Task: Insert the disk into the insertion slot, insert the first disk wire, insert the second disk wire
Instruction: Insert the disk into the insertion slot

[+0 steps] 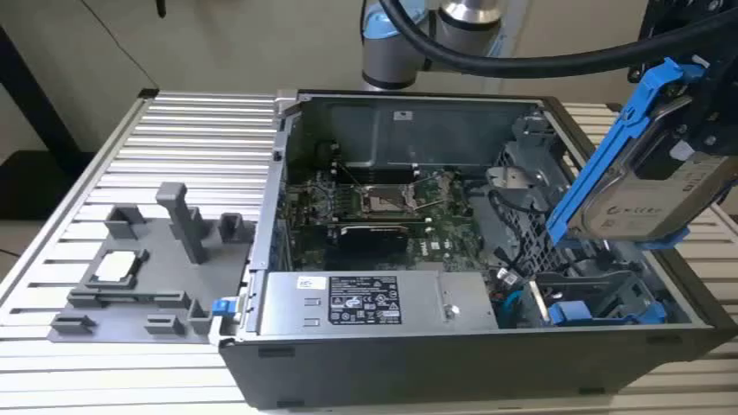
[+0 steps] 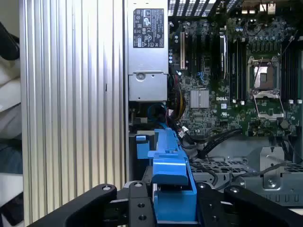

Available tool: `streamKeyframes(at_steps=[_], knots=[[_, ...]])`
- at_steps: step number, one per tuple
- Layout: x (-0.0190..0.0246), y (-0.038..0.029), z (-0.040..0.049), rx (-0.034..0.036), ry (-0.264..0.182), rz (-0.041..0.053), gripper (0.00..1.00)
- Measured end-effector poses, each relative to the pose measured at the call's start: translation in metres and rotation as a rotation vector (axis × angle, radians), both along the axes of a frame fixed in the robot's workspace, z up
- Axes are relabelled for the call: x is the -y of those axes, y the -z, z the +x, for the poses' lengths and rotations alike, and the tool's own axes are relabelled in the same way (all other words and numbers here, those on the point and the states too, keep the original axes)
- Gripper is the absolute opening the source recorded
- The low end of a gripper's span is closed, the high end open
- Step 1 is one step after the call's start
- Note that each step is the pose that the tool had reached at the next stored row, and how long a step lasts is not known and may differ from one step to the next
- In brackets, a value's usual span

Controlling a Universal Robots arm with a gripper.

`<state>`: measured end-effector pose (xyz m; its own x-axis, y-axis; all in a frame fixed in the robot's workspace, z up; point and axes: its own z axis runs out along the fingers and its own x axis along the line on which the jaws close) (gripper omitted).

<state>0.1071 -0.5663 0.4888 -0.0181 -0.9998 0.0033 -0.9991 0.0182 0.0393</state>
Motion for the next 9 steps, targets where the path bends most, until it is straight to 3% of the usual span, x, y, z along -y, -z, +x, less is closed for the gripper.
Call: streamKeyframes(at_steps=[9], knots=[[-0.0002,0.0005,0.0000,0.0000,0.000,0.0000,0.33]])
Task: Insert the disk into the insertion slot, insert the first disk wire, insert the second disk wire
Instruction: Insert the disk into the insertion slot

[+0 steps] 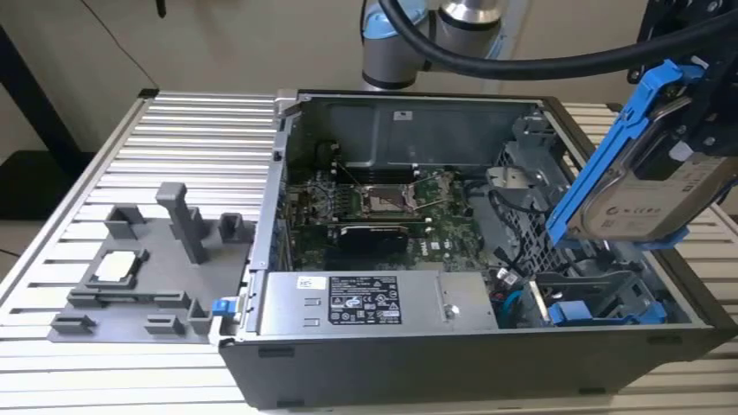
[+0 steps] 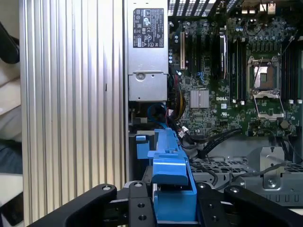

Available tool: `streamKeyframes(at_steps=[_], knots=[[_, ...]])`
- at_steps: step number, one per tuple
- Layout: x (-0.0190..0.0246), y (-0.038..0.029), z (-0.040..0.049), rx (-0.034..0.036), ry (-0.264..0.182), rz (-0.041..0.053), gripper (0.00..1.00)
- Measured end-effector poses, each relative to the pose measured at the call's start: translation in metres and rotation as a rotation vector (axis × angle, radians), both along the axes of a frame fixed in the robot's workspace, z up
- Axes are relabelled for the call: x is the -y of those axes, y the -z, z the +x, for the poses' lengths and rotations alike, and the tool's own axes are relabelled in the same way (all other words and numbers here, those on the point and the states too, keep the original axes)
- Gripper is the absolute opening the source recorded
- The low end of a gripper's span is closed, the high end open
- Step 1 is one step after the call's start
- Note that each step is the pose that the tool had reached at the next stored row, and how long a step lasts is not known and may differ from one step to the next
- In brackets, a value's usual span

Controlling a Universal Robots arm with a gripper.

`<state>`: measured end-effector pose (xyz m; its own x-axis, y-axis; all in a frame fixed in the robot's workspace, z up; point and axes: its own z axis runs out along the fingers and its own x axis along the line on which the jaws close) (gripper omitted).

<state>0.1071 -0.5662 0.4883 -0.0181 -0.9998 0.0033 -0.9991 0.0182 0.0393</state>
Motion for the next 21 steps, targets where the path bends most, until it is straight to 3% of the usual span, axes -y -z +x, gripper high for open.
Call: streamKeyframes(at_steps=[5,14,21], knots=[[0.0000,0.0027,0.0000,0.0000,0.000,-0.0001,0.33],[0.0007,0.0139,0.0037,0.0000,0.000,0.0003,0.33],[0.0013,0.0259,0.0076,0.0000,0.000,0.0091,0.33]])
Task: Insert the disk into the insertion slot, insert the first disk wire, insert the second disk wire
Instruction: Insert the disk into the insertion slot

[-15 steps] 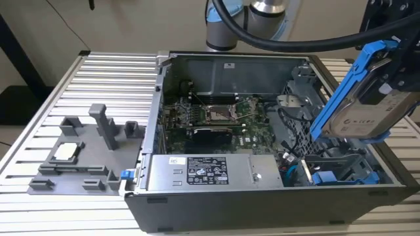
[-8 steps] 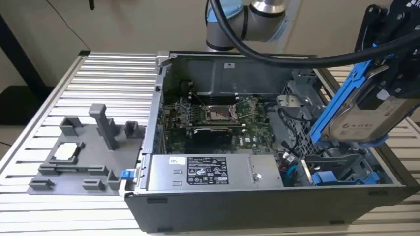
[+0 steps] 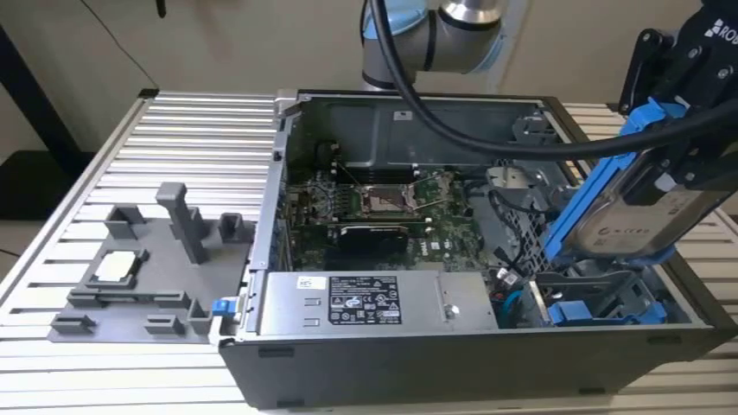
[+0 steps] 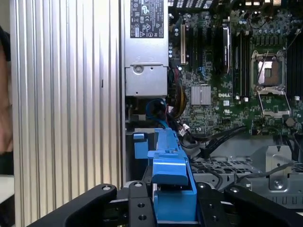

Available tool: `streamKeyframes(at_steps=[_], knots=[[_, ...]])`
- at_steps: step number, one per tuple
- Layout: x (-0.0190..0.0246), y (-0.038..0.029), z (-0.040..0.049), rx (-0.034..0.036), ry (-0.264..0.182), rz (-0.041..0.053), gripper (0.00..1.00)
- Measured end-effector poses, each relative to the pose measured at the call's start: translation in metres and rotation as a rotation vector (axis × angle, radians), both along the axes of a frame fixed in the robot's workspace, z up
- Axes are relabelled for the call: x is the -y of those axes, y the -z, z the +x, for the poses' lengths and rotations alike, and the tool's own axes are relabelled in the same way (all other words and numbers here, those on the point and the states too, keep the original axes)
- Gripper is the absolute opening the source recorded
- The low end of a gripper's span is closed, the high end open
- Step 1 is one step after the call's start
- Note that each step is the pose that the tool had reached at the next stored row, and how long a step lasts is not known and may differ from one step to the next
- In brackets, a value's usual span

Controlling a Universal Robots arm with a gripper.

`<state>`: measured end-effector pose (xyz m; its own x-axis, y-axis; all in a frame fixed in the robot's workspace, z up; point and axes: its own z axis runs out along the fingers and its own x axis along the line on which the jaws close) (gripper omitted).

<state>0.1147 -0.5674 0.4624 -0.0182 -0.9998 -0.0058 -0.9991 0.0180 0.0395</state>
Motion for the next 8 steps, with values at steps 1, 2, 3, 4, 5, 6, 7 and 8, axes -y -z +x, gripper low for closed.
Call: streamKeyframes(at_steps=[1,2,3,4,5,6,7,8], knots=[[0.0000,0.0018,0.0006,0.0000,0.000,0.0008,0.33],[0.0000,0.0036,0.0012,0.0000,0.000,0.0014,0.33],[0.0000,0.0052,0.0018,0.0000,0.000,0.0020,0.33],[0.0000,0.0066,0.0023,0.0000,0.000,0.0028,0.33],[0.0000,0.0078,0.0028,0.0000,0.000,0.0036,0.33],[0.0000,0.0091,0.0031,0.0000,0.000,0.0049,0.33],[0.0000,0.0105,0.0034,0.0000,0.000,0.0076,0.33],[0.0000,0.0122,0.0034,0.0001,0.000,0.0086,0.33]])
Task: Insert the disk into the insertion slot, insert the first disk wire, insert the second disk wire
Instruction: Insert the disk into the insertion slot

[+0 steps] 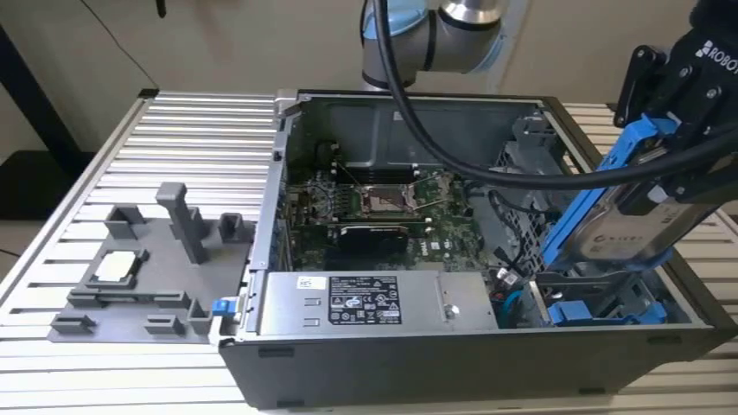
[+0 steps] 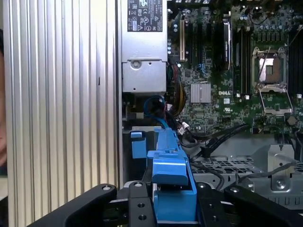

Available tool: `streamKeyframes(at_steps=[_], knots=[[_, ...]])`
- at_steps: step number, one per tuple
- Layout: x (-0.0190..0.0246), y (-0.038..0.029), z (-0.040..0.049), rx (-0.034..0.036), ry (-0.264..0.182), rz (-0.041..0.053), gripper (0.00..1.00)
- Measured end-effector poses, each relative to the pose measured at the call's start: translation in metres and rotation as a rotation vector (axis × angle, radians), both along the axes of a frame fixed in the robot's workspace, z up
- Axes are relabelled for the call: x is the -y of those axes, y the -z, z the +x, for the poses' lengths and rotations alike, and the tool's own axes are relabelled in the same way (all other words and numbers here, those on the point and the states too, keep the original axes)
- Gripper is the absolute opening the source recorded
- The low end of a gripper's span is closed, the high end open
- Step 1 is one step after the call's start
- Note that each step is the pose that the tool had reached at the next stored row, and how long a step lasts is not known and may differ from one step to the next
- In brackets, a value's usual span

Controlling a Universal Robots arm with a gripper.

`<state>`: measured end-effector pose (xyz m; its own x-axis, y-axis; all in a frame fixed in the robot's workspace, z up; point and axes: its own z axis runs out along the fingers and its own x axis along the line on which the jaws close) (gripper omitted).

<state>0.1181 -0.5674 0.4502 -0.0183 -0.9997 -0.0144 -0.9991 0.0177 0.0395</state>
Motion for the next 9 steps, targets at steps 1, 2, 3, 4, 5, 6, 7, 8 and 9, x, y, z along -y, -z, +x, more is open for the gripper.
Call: streamKeyframes(at_steps=[1,2,3,4,5,6,7,8,9], knots=[[0.0000,0.0016,0.0001,0.0006,0.000,-0.0001,0.33],[0.0000,0.0035,0.0001,0.0016,0.000,0.0001,0.33],[0.0000,0.0054,0.0001,0.0029,0.000,0.0004,0.33],[0.0000,0.0072,0.0001,0.0044,0.000,0.0004,0.33],[0.0000,0.0091,0.0001,0.0060,0.000,0.0004,0.33],[0.0000,0.0108,0.0001,0.0065,-0.001,0.0005,0.33],[0.0000,0.0120,0.0001,0.0065,-0.001,-0.0011,0.33],[0.0000,0.0130,0.0001,0.0066,-0.002,-0.0045,0.33],[0.0000,0.0141,0.0001,0.0066,-0.003,-0.0080,0.33]])
